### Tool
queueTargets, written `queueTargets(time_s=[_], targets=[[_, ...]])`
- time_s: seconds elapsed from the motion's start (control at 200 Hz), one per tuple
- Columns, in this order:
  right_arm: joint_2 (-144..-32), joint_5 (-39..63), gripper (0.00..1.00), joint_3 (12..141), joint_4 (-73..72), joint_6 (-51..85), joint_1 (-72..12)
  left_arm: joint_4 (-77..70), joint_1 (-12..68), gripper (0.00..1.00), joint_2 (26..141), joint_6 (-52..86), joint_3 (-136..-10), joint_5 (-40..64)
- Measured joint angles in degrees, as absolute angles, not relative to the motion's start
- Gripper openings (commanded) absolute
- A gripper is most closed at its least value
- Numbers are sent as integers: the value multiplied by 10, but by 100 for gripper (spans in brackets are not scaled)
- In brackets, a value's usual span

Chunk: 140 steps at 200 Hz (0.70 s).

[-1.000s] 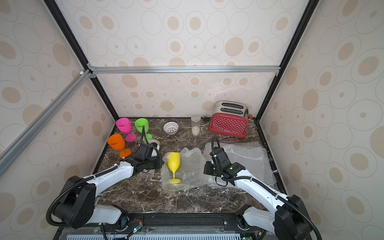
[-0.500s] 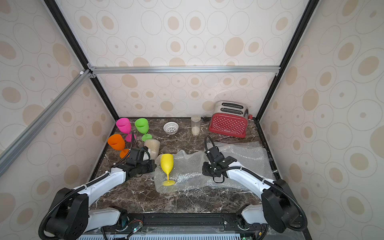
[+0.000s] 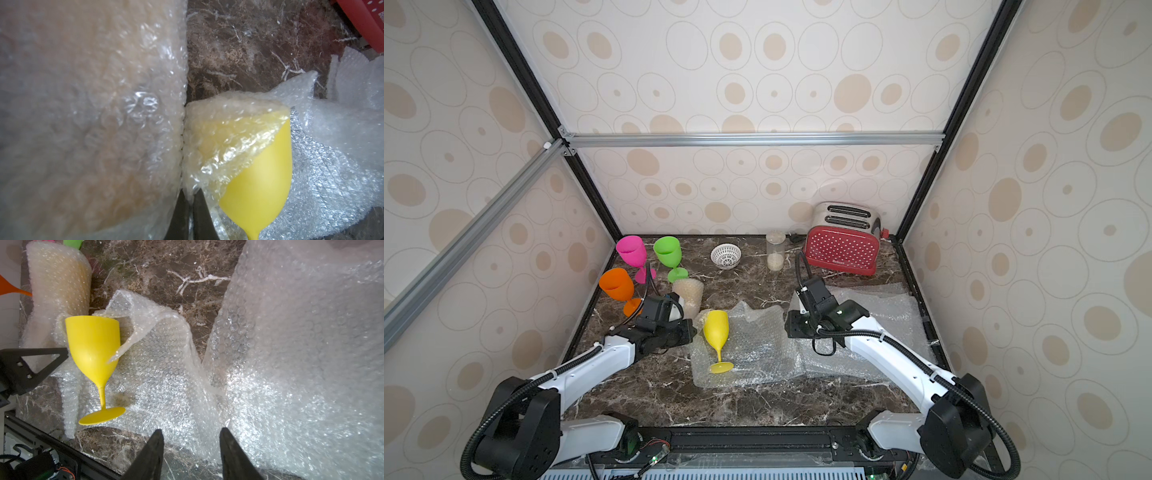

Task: Unpack wine glasses from bubble wrap
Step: Unwrap the bubble wrap at the center of the board, then pick up the wine glass from the bubble wrap.

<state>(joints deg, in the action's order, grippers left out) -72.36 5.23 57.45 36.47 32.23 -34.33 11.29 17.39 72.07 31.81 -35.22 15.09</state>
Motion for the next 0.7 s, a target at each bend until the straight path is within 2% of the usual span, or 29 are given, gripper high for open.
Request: queueTargets(time_s=[0.175,0.425,0.7], targets=[[-755,80,48,597,346,323,-395,111,174,8,712,321,-350,160],[-916,138,47,639,253,351,-480,100,174,9,700,327,-336,171],[-1044,194,46,667,177,385,-519,84,174,8,697,337,-332,189]])
